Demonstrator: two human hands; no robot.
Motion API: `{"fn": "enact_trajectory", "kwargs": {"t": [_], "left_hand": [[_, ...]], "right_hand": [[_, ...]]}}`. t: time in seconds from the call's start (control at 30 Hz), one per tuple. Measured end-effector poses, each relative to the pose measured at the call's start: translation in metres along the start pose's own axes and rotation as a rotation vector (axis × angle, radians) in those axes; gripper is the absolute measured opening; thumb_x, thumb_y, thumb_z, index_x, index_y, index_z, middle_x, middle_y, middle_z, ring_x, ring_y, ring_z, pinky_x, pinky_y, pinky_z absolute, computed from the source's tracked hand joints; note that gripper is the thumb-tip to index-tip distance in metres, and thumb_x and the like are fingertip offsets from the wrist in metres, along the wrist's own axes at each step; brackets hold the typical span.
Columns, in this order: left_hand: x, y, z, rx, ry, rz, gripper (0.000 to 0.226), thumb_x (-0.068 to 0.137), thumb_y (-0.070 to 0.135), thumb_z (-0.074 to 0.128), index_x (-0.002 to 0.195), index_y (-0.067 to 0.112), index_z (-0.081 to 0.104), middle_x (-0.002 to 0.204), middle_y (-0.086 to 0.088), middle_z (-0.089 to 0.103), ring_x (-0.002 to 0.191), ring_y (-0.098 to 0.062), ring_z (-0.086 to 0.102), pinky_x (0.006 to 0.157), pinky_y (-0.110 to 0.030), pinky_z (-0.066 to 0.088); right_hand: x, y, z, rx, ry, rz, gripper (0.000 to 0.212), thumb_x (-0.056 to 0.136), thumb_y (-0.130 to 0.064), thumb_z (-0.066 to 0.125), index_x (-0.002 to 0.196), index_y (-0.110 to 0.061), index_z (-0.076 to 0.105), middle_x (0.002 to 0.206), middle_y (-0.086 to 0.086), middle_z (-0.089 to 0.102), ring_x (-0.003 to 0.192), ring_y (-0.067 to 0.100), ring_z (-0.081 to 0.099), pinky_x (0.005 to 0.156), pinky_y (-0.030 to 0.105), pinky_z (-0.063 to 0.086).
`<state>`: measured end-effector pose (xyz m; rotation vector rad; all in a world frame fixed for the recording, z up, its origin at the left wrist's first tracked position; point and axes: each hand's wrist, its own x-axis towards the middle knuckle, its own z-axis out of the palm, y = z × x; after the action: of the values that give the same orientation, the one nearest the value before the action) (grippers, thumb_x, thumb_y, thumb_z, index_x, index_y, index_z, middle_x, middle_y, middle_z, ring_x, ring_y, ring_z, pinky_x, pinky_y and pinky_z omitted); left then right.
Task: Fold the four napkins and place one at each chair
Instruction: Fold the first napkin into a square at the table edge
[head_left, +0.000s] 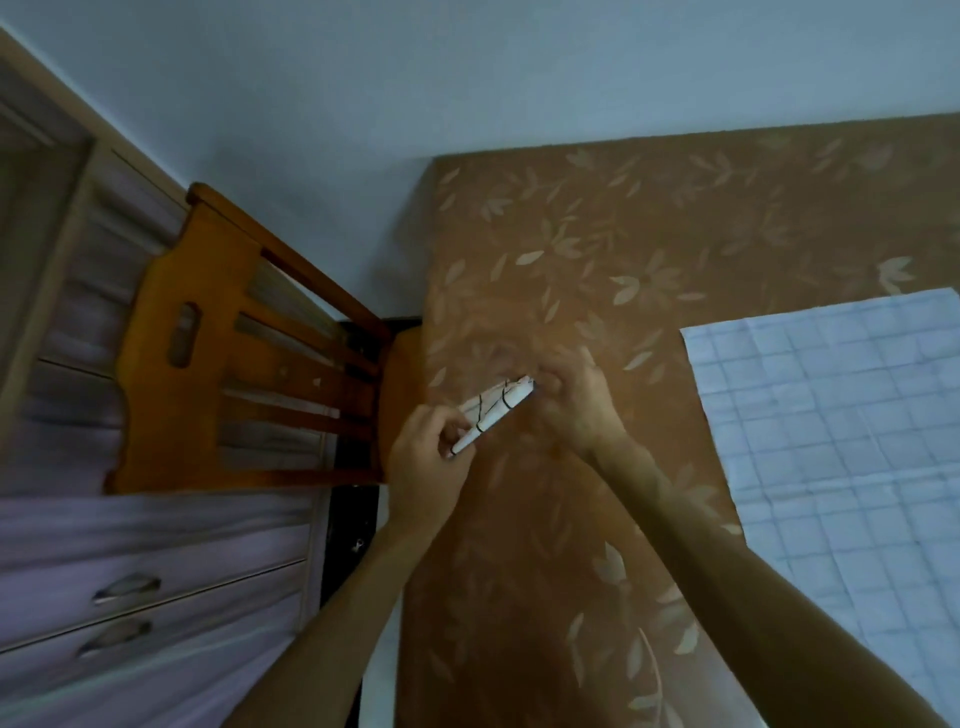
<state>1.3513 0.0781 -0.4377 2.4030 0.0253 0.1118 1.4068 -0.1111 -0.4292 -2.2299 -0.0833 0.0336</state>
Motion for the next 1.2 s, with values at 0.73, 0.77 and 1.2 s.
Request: {"fn": "enact_trajectory", "kwargs": {"t": [0.73, 0.77, 1.2], "left_hand": [[0.068, -0.046, 0.061, 0.544, -0.288, 0.270, 0.048, 0.101, 0.035, 0.038, 0.144, 0.013, 0.038, 0.155, -0.012, 0.036, 0.146, -0.027, 0.029, 0.117, -0.046, 0.030], [0.070, -0.050, 0.060, 0.573, -0.305, 0.286, 0.048, 0.102, 0.031, 0.039, 0.146, 0.012, 0.035, 0.156, -0.012, 0.035, 0.147, -0.026, 0.028, 0.118, -0.046, 0.028], [0.054, -0.061, 0.063, 0.701, -0.386, 0.173, 0.069, 0.101, 0.059, 0.007, 0.158, 0.021, -0.002, 0.165, -0.014, -0.011, 0.152, -0.027, -0.012, 0.122, -0.049, 0.007]], "right_hand": [[0.079, 0.024, 0.083, -0.197, -0.087, -0.066, 0.053, 0.091, -0.003, 0.061, 0.140, -0.001, 0.041, 0.109, 0.014, 0.058, 0.087, 0.028, 0.060, 0.074, 0.031, 0.051], [0.080, 0.026, 0.084, -0.248, -0.049, -0.099, 0.056, 0.088, -0.002, 0.065, 0.139, 0.001, 0.042, 0.110, 0.015, 0.058, 0.090, 0.029, 0.059, 0.080, 0.036, 0.053], [0.048, 0.038, 0.084, -0.759, -0.150, -0.366, 0.064, 0.099, -0.022, 0.035, 0.155, -0.003, 0.010, 0.164, 0.013, -0.001, 0.151, 0.027, -0.003, 0.122, 0.047, 0.006]]}}
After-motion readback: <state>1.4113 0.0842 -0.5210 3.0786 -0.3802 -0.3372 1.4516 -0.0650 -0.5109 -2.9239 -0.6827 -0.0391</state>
